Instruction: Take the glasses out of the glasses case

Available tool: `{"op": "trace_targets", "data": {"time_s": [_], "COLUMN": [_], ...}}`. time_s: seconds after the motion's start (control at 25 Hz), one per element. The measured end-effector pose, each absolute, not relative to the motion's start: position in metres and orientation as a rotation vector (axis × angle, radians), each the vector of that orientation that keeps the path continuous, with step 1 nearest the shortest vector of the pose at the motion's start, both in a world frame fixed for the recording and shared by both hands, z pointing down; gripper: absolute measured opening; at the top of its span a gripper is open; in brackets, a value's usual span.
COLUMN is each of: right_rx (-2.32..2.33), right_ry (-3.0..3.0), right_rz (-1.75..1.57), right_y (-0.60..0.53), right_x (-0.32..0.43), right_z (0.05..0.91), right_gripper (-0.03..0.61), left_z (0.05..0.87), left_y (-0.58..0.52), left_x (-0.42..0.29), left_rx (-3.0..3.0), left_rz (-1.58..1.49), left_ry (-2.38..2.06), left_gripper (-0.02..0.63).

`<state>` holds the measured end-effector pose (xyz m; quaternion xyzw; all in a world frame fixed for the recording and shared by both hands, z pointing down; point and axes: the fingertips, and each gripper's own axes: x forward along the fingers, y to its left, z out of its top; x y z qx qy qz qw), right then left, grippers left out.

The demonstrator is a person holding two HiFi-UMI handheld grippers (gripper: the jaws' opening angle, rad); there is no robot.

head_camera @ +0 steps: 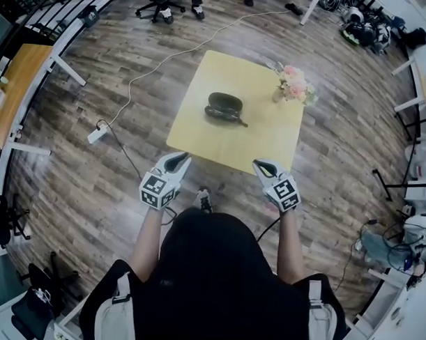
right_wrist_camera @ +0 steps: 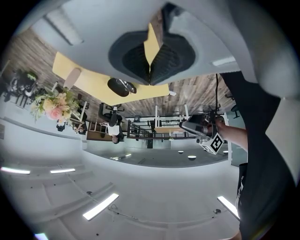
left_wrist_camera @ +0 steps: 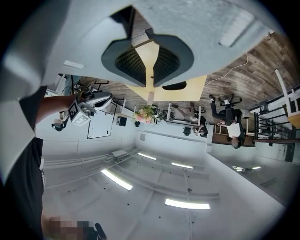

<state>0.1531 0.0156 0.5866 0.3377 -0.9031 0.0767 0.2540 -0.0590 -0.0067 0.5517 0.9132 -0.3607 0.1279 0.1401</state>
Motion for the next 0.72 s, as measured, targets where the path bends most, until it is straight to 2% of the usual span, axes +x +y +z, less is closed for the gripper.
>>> {"op": "trace_targets", "data": {"time_s": [0.72], "right_rx": [0.891], "right_ry": [-2.406], "right_rz": [0.172], "right_y": [-0.027], "right_x": [0.094], "right_z": [0.592], "right_gripper": [0.005], "left_z": [0.555], "left_y": [-0.055], "left_x": [-0.121], "left_rx": [2.640], "left_rz": [0.312], "left_ry": [-1.063], "left_gripper": [0.058]}}
